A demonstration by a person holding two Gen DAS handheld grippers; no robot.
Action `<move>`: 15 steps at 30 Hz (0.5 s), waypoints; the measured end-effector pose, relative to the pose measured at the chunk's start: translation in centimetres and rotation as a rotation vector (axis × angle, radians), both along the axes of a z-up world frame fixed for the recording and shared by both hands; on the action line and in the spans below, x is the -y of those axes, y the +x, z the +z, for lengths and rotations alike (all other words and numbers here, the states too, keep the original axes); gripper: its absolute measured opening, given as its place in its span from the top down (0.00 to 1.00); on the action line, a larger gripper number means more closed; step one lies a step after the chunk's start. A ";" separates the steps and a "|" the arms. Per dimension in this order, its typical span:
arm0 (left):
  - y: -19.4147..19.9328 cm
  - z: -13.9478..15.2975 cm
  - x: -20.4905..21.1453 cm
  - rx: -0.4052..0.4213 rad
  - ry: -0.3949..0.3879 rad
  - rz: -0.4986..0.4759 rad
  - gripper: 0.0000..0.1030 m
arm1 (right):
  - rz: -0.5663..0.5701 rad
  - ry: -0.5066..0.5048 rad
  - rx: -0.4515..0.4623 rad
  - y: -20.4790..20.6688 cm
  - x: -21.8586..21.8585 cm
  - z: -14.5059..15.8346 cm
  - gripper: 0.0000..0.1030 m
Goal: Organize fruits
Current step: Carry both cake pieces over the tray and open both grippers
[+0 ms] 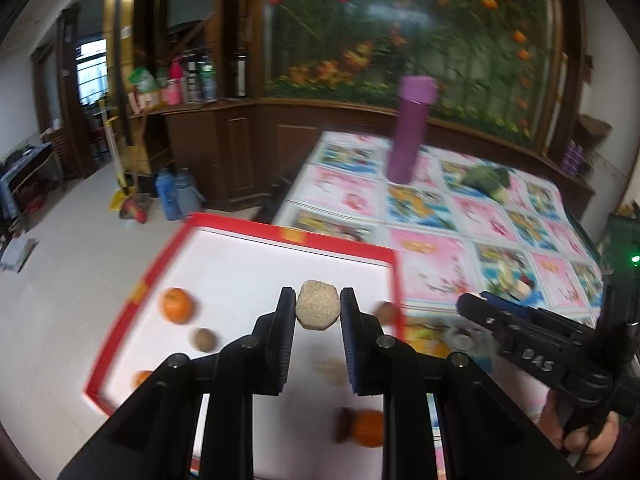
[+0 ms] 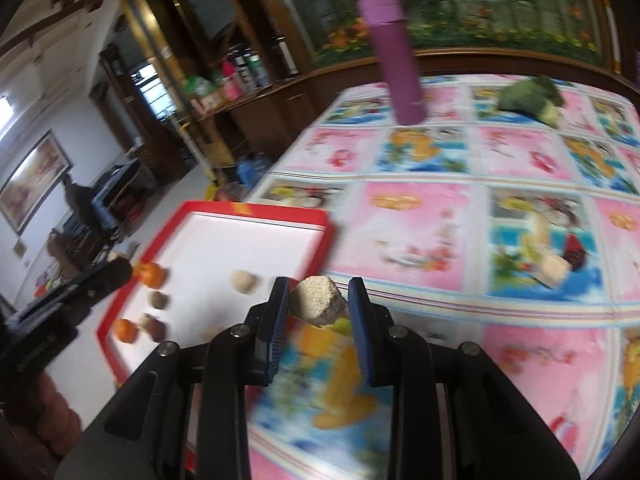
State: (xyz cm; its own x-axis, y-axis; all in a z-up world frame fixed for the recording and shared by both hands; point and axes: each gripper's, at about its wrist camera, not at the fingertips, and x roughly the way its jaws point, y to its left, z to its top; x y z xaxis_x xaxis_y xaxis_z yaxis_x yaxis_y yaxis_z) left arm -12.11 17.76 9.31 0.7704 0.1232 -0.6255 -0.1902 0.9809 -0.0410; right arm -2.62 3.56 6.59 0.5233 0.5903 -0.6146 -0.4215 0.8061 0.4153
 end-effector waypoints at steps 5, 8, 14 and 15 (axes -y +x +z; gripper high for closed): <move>-0.9 -0.4 -4.7 0.000 -0.023 0.083 0.79 | 0.047 0.023 0.003 0.6 -3.3 1.5 0.69; -1.0 -1.0 -6.1 -0.018 -0.024 0.109 0.80 | 0.077 0.015 0.003 0.6 -5.3 1.5 0.69; -1.0 -2.7 -6.3 -0.062 -0.021 0.089 0.79 | 0.166 -0.023 -0.015 -0.2 -9.3 0.6 0.69; -1.0 -3.0 -6.2 -0.070 -0.020 0.082 0.79 | 0.179 -0.028 -0.022 -0.4 -9.8 0.3 0.69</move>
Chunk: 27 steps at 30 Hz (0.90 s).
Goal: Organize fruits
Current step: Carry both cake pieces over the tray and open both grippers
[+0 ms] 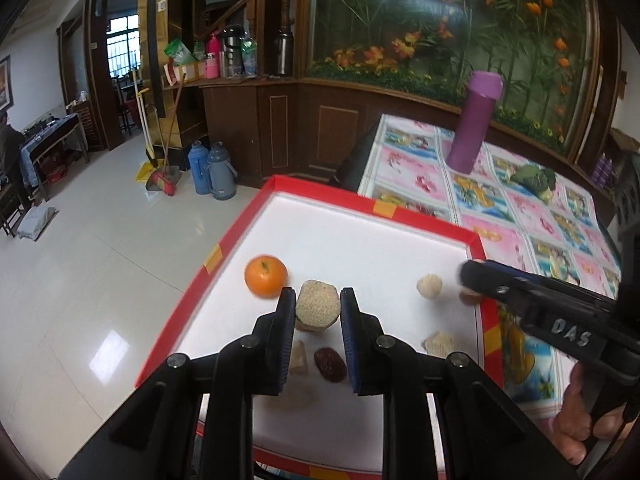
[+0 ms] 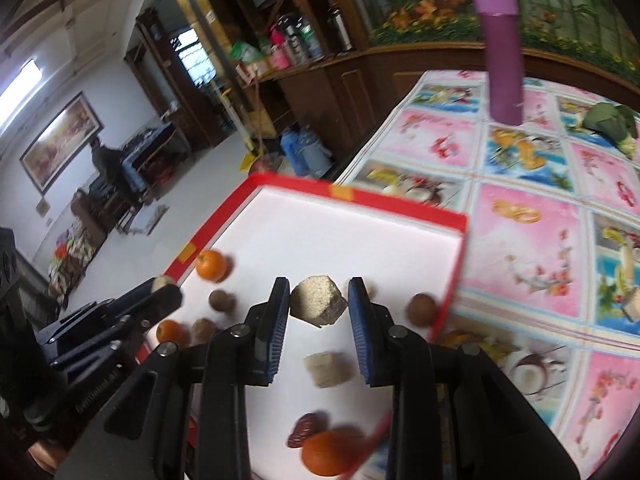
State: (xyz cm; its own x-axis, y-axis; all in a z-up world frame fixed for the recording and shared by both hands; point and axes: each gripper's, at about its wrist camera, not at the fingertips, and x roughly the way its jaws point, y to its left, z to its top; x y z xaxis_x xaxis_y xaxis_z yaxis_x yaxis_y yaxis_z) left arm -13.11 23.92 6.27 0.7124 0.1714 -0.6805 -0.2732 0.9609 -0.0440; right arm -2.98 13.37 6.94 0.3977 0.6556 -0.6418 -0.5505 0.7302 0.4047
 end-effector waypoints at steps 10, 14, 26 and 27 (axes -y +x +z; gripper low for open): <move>-0.2 -1.9 1.4 -0.057 0.006 -0.049 0.79 | -0.032 -0.046 -0.057 0.8 0.6 -3.0 0.69; 0.0 -2.5 2.0 -0.074 0.015 -0.067 0.79 | -0.027 -0.057 -0.062 0.6 0.4 -3.5 0.68; 0.4 -3.3 2.3 -0.109 0.038 -0.057 0.79 | -0.044 -0.061 -0.064 0.7 0.7 -4.1 0.68; 0.3 -3.3 2.3 -0.108 0.039 -0.057 0.79 | -0.044 -0.062 -0.063 0.7 0.7 -4.1 0.68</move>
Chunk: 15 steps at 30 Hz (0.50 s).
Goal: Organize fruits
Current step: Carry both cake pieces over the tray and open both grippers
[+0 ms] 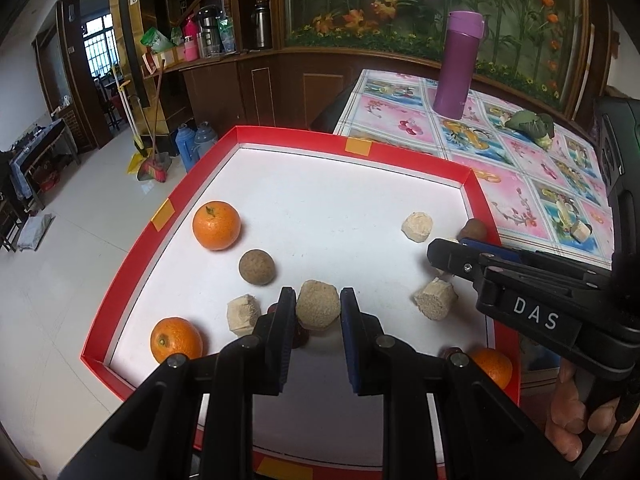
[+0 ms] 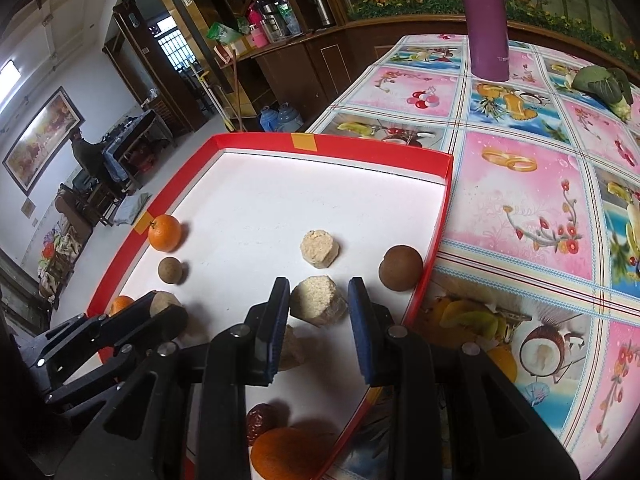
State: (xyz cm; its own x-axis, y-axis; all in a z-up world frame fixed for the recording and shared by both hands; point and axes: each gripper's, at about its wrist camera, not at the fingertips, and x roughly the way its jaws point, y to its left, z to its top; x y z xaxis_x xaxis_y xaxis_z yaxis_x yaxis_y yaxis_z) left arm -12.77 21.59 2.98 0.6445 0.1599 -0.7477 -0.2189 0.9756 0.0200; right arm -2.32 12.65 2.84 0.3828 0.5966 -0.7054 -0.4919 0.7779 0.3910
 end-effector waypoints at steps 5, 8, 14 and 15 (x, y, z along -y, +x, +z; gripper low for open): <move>0.1 -0.1 0.0 0.000 0.003 0.000 0.79 | 0.001 0.000 0.000 0.0 0.0 0.0 0.68; 0.1 -0.1 0.0 0.000 0.006 0.004 0.79 | 0.002 -0.003 0.005 0.1 0.0 0.1 0.68; 0.3 -0.2 -0.1 -0.002 0.007 0.020 0.79 | 0.007 -0.014 0.009 0.0 -0.2 0.2 0.68; 0.2 -0.2 -0.1 -0.002 0.008 0.027 0.79 | 0.010 -0.016 0.009 0.0 -0.3 0.2 0.68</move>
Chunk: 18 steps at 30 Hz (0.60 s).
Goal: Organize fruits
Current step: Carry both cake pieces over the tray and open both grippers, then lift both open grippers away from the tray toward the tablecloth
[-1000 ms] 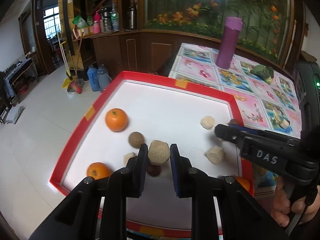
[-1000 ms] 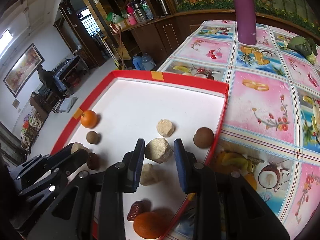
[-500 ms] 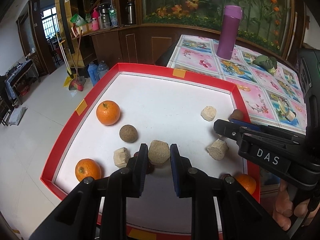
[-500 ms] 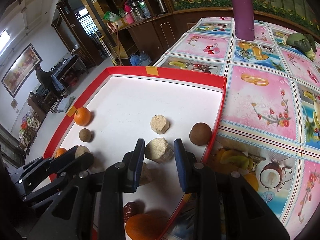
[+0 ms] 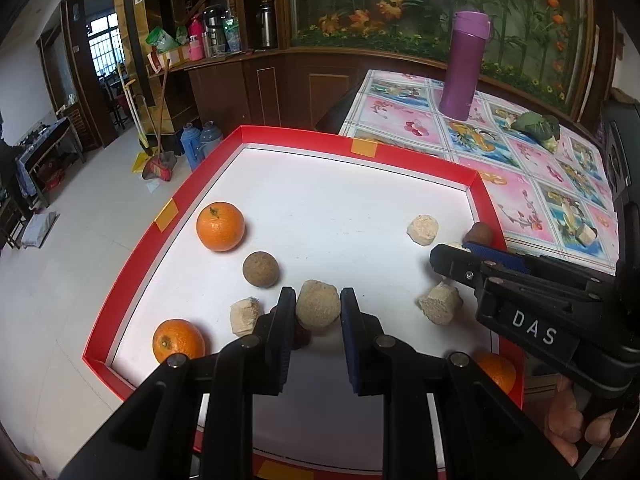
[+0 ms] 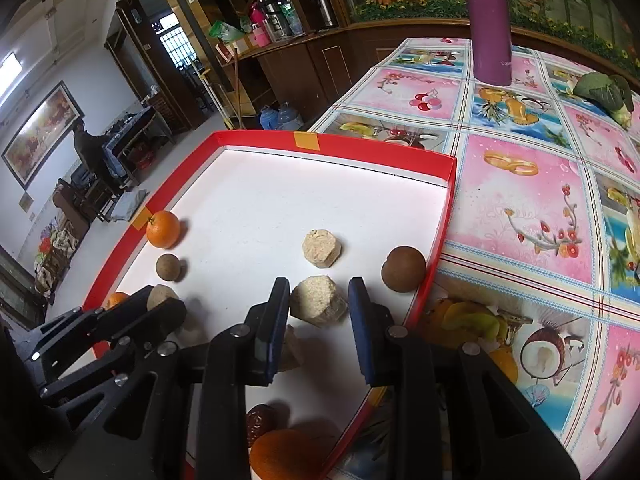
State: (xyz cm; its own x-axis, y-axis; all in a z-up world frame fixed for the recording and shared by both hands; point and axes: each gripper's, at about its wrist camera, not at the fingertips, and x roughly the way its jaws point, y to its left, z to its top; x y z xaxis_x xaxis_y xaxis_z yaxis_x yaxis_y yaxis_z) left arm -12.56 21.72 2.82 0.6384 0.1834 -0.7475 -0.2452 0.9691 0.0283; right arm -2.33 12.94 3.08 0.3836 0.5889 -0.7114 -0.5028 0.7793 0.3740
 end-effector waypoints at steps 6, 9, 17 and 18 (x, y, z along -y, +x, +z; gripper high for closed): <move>-0.1 0.2 -0.3 -0.004 -0.006 0.022 0.74 | 0.012 0.000 -0.021 0.0 0.0 0.0 0.68; -0.4 0.5 -0.6 0.002 -0.009 0.040 0.63 | 0.005 0.020 -0.031 0.1 0.6 0.1 0.67; -0.7 1.6 -0.3 0.025 0.011 0.067 0.55 | -0.065 0.092 0.021 0.5 4.6 1.6 0.61; -0.7 1.7 -0.2 0.025 0.012 0.066 0.54 | -0.076 0.095 0.025 0.5 5.1 1.7 0.61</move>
